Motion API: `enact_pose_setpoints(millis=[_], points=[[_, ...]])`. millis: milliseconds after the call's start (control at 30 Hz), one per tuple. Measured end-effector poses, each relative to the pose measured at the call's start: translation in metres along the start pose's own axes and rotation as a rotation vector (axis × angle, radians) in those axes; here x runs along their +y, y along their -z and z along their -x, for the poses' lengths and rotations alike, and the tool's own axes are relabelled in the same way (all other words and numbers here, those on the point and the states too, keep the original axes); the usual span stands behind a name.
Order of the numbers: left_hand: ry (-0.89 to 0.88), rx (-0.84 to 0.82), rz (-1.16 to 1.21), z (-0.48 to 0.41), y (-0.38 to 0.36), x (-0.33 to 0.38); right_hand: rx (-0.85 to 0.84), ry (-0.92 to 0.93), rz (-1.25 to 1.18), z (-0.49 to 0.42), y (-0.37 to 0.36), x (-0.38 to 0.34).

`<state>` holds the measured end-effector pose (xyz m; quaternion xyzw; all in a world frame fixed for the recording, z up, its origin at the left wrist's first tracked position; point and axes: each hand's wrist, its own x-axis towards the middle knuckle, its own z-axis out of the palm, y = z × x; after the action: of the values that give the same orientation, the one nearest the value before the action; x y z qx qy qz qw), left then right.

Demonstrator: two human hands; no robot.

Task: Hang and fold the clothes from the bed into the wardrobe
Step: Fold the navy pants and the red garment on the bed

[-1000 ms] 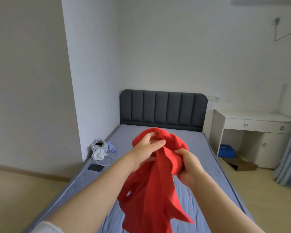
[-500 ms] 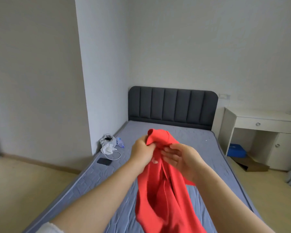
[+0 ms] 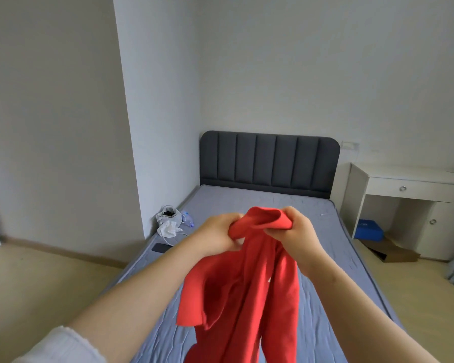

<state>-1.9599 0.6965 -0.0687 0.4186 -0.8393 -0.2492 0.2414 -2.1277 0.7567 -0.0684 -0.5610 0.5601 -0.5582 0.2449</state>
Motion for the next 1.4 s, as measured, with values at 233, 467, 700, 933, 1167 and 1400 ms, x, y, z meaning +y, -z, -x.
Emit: enact_pose_setpoints(millis=[233,467,700,933,1167,1400], points=[[0.469,0.081,-0.015,-0.003,0.009,-0.033,0.013,0.021,-0.111,-0.002,0.0,0.001],[0.601,0.253,1.114,-0.01,0.028,-0.021,0.128,-0.012,0.048,-0.009,-0.006,0.014],[0.166,0.247,0.379,-0.006,0.028,-0.017,0.291,-0.006,-0.101,-0.019,0.004,0.0],[0.11,0.612,-0.236,-0.015,0.018,-0.03,0.294,-0.061,-0.127,-0.011,0.004,0.007],[0.151,0.45,0.351,-0.013,0.007,-0.037,0.317,-0.127,-0.11,-0.012,0.002,0.022],[-0.174,0.321,-0.008,-0.004,0.016,-0.039,0.348,-0.21,-0.152,-0.01,0.002,0.036]])
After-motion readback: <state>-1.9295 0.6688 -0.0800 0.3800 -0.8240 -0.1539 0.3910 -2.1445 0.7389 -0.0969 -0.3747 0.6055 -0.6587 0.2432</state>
